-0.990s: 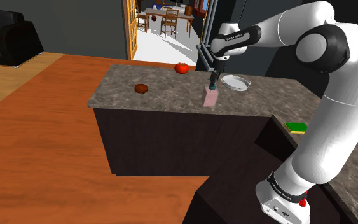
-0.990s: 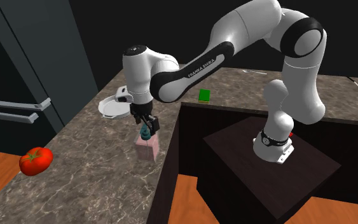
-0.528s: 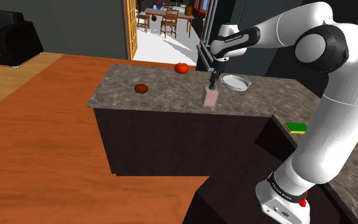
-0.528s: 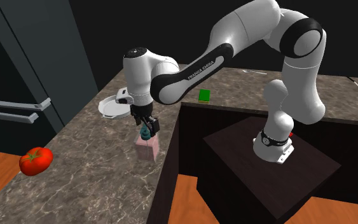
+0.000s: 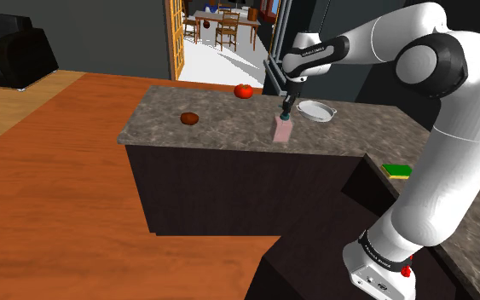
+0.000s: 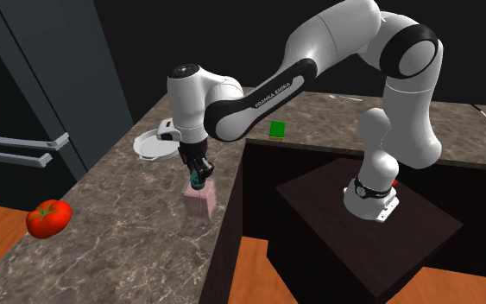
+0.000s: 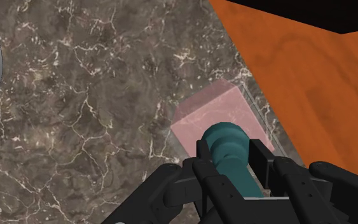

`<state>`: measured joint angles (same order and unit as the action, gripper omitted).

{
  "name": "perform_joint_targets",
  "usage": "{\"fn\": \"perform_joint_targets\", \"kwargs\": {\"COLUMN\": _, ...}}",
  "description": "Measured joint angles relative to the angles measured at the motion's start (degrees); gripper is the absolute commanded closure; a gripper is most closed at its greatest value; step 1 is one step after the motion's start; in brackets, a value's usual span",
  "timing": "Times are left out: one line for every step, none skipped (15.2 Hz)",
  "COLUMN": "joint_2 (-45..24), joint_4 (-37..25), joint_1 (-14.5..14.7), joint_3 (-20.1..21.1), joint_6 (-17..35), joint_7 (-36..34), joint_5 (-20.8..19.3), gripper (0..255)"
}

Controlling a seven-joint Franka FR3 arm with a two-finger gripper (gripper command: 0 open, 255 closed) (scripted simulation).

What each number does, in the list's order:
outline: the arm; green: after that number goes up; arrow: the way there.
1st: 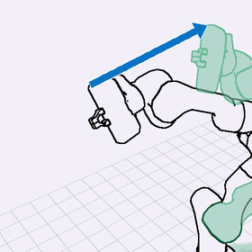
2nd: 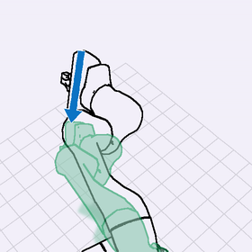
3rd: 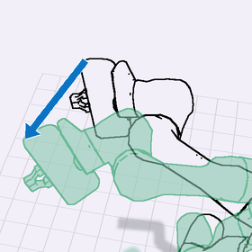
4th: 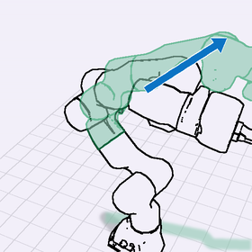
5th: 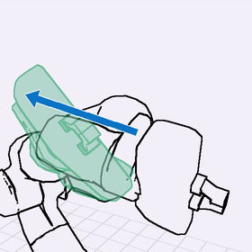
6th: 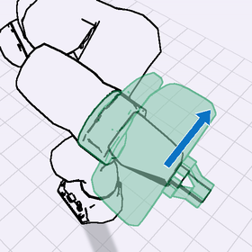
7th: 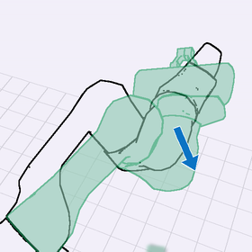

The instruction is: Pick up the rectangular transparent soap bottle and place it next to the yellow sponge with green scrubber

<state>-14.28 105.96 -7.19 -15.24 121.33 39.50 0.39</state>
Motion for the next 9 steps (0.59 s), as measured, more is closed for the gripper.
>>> {"fn": "perform_joint_targets", "kwargs": {"joint_2": 0.01, "joint_4": 0.01, "joint_1": 0.00, "joint_3": 0.00, "joint_6": 0.01, "joint_7": 0.00, "joint_5": 0.00, "gripper": 255}}
{"fn": "perform_joint_targets", "kwargs": {"joint_2": 0.02, "joint_4": 0.02, "joint_1": 0.00, "joint_3": 0.00, "joint_6": 0.00, "joint_7": 0.00, "joint_5": 0.00, "gripper": 255}}
{"fn": "perform_joint_targets", "kwargs": {"joint_2": 0.01, "joint_4": 0.01, "joint_1": 0.00, "joint_3": 0.00, "joint_6": 0.02, "joint_7": -0.01, "joint_5": 0.00, "gripper": 255}}
{"fn": "perform_joint_targets", "kwargs": {"joint_2": 0.13, "joint_4": -0.14, "joint_1": 0.02, "joint_3": -0.01, "joint_6": -0.31, "joint_7": -0.02, "joint_5": -0.04, "gripper": 255}}
{"fn": "perform_joint_targets", "kwargs": {"joint_2": 0.39, "joint_4": -0.42, "joint_1": 0.04, "joint_3": -0.03, "joint_6": -0.88, "joint_7": -0.03, "joint_5": -0.12, "gripper": 255}}
{"fn": "perform_joint_targets", "kwargs": {"joint_2": 0.48, "joint_4": -0.87, "joint_1": 0.01, "joint_3": -0.06, "joint_6": -1.42, "joint_7": 0.02, "joint_5": -0.14, "gripper": 255}}
{"fn": "perform_joint_targets", "kwargs": {"joint_2": 0.84, "joint_4": -1.11, "joint_1": 0.04, "joint_3": -0.08, "joint_6": -2.01, "joint_7": -0.02, "joint_5": -0.24, "gripper": 255}}
{"fn": "perform_joint_targets", "kwargs": {"joint_2": 0.97, "joint_4": -1.67, "joint_1": 0.04, "joint_3": -0.10, "joint_6": -2.69, "joint_7": -0.01, "joint_5": -0.27, "gripper": 255}}
{"fn": "perform_joint_targets", "kwargs": {"joint_2": 1.22, "joint_4": -2.11, "joint_1": 0.05, "joint_3": -0.13, "joint_6": -3.38, "joint_7": 0.00, "joint_5": -0.34, "gripper": 255}}
